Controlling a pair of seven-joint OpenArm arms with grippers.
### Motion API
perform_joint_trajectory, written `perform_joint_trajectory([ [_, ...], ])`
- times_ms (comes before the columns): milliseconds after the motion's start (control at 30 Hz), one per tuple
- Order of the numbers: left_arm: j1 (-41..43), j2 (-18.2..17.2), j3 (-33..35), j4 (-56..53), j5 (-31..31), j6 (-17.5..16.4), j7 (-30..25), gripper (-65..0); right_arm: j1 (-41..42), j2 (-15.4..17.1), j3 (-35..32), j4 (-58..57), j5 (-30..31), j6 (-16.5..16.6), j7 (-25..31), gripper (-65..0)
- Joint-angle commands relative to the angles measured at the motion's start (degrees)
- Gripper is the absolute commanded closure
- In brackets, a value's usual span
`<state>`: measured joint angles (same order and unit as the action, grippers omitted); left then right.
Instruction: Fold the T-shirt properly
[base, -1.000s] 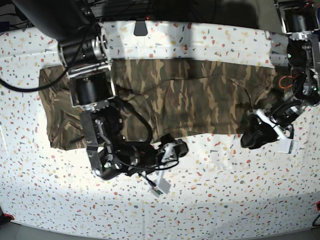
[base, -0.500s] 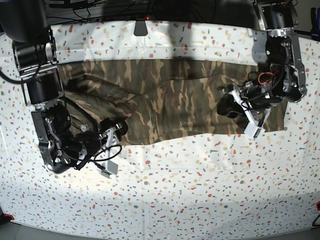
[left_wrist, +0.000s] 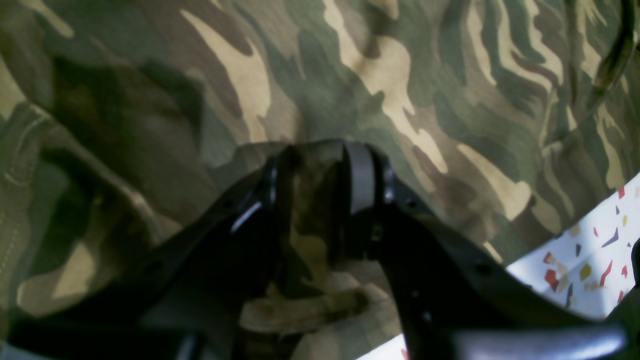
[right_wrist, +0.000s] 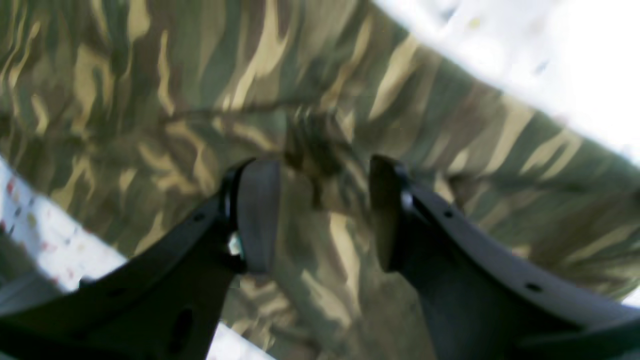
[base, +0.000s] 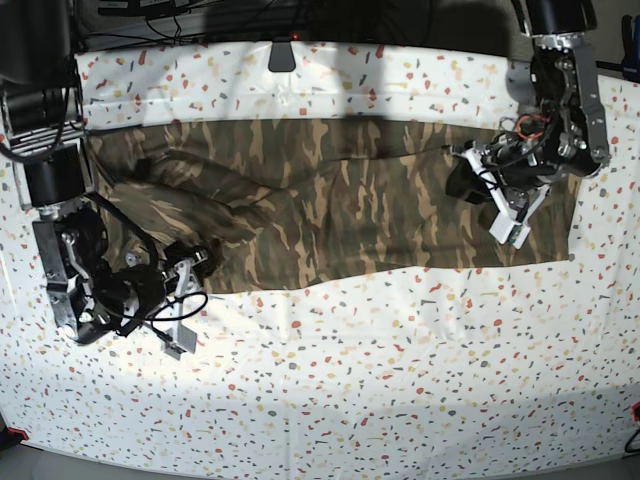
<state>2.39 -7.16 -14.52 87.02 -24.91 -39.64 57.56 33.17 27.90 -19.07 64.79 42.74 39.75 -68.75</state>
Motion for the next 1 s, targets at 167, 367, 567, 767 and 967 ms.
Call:
perform_joint_trajectory([
  [167, -0.5, -0.3, -0.1, 1.1, -0.6, -0.4, -0.6, -16.6, 2.0, 0.5, -7.4, 0.9, -14.1, 0.3, 18.2, -29.5],
  [367, -0.5, -0.3, -0.1, 1.1, -0.6, -0.4, -0.2, -16.6, 2.0, 0.5, -14.7, 0.9, -12.2, 0.3, 15.5, -29.5],
  [567, -0.5, -0.3, -0.1, 1.1, -0.6, 0.0, -0.3, -16.6, 2.1, 0.5, -13.9, 0.9, -9.5, 0.3, 11.1, -27.0],
  [767, -0.5, -0.3, -0.1, 1.1, -0.6, 0.0, -0.6, -16.6, 2.7, 0.5, -13.8, 1.0, -7.7, 0.3, 8.6, 0.0],
  [967, -0.5, -0.3, -0.1, 1.1, -0.8, 0.0, -0.6, -16.6, 3.3, 1.9, -13.8, 3.8, 9.0, 0.3, -5.1, 0.0],
])
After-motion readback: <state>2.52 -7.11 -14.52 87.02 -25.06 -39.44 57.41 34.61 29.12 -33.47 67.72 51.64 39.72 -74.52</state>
